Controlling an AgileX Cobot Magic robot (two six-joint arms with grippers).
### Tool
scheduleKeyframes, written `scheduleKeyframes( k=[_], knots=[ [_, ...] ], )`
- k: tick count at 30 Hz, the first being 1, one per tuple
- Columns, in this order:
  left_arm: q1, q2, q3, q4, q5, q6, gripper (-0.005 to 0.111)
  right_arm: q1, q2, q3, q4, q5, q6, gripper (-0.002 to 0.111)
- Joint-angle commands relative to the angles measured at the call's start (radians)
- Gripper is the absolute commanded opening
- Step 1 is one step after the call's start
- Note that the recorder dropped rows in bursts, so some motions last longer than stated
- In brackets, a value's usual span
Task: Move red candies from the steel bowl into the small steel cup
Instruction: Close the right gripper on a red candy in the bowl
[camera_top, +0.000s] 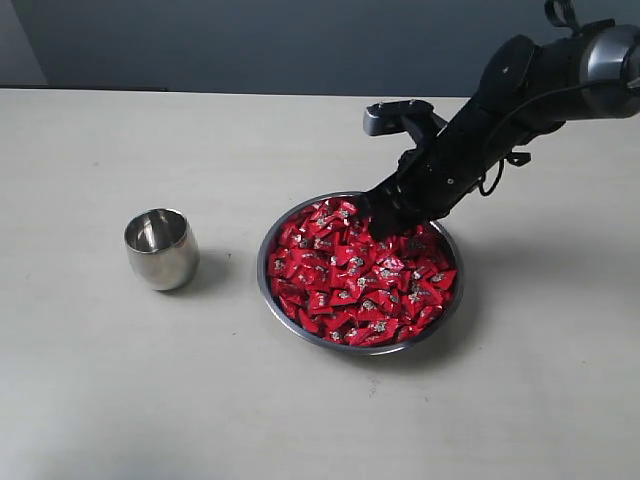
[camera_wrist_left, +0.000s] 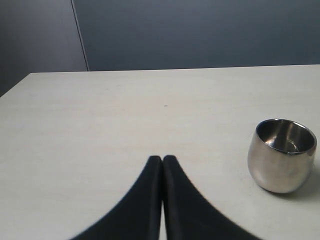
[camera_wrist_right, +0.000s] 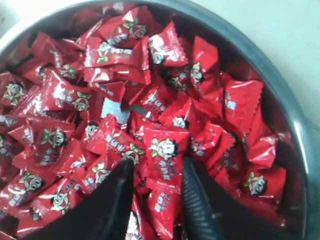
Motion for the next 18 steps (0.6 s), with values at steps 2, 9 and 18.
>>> scheduleKeyframes(
  k=[2, 9, 18],
  knots=[
    [0.001, -0.004, 0.004, 0.001, -0.002, -0.003, 0.000, 0.017, -0.002, -0.006, -0.059, -0.045, 0.035, 0.033],
    [0.001, -0.004, 0.004, 0.001, -0.002, -0.003, 0.000, 0.017, -0.002, -0.006, -0.095, -0.068, 0.043, 0.033],
    [0.001, -0.004, 0.004, 0.001, -0.002, -0.003, 0.000, 0.020, 0.027, -0.006, -0.093, -0.048, 0.043, 0.033]
  ],
)
